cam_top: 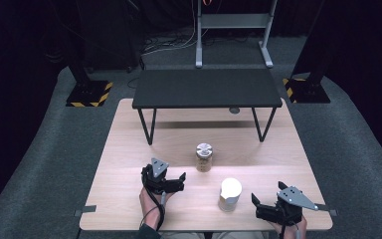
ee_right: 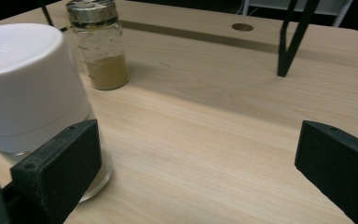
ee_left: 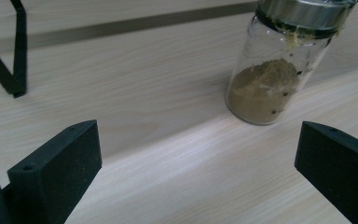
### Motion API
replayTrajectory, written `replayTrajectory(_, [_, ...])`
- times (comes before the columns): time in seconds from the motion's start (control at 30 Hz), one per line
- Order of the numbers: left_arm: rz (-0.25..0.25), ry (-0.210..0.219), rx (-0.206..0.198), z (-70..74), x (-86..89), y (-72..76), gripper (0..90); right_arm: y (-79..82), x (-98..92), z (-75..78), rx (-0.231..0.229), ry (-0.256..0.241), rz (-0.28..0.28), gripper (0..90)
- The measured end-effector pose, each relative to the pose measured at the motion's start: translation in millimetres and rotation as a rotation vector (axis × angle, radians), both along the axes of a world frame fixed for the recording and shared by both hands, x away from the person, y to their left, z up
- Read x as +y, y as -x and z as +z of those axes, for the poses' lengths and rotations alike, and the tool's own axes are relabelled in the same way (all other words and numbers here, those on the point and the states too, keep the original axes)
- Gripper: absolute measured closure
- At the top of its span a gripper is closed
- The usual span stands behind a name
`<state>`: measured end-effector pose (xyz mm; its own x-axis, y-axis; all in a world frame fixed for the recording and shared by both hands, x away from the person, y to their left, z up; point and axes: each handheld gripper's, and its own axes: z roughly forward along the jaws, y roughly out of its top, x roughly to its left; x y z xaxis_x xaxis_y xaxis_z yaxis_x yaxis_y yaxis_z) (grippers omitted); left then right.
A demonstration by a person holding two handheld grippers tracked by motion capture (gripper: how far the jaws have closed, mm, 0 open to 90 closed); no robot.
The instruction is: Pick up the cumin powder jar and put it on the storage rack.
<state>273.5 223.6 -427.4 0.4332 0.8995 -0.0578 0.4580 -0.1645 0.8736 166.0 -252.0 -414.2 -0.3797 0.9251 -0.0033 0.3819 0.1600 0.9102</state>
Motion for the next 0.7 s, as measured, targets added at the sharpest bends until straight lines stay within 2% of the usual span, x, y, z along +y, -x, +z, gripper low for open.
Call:
replayTrajectory(0.1, [-0.004,-0.012,-0.006,-2.2,-9.4,-3.1,0.0,-4.5,-0.7,-1.0,0.03,-0.006,0.011,0.0])
replayTrajectory(0.3, [-0.007,-0.022,-0.016,-3.8,-18.1,-10.8,0.0,-4.9,-4.1,-2.3,0.021,-0.016,0.023,0.0])
replayTrajectory(0.37, [-0.019,-0.02,-0.012,-3.1,-22.1,-17.4,0.0,-6.1,-5.7,-2.6,0.028,-0.027,0.033,0.0])
replayTrajectory(0.43, [-0.039,-0.02,-0.026,-3.7,-27.7,-22.7,0.0,-7.3,-6.2,-4.3,0.028,-0.029,0.038,0.0])
replayTrajectory(0.5, [-0.058,-0.042,-0.039,-2.8,-37.0,-28.5,0.0,-7.3,-6.5,-5.3,0.025,-0.028,0.041,0.0])
replayTrajectory(0.6, [-0.096,-0.049,-0.024,-3.1,-50.7,-43.5,0.0,-8.6,-8.2,-6.7,0.031,-0.036,0.044,0.0])
replayTrajectory(0.7, [-0.099,-0.057,-0.023,-5.2,-57.5,-48.4,0.0,-8.3,-8.9,-6.5,0.031,-0.035,0.042,0.0])
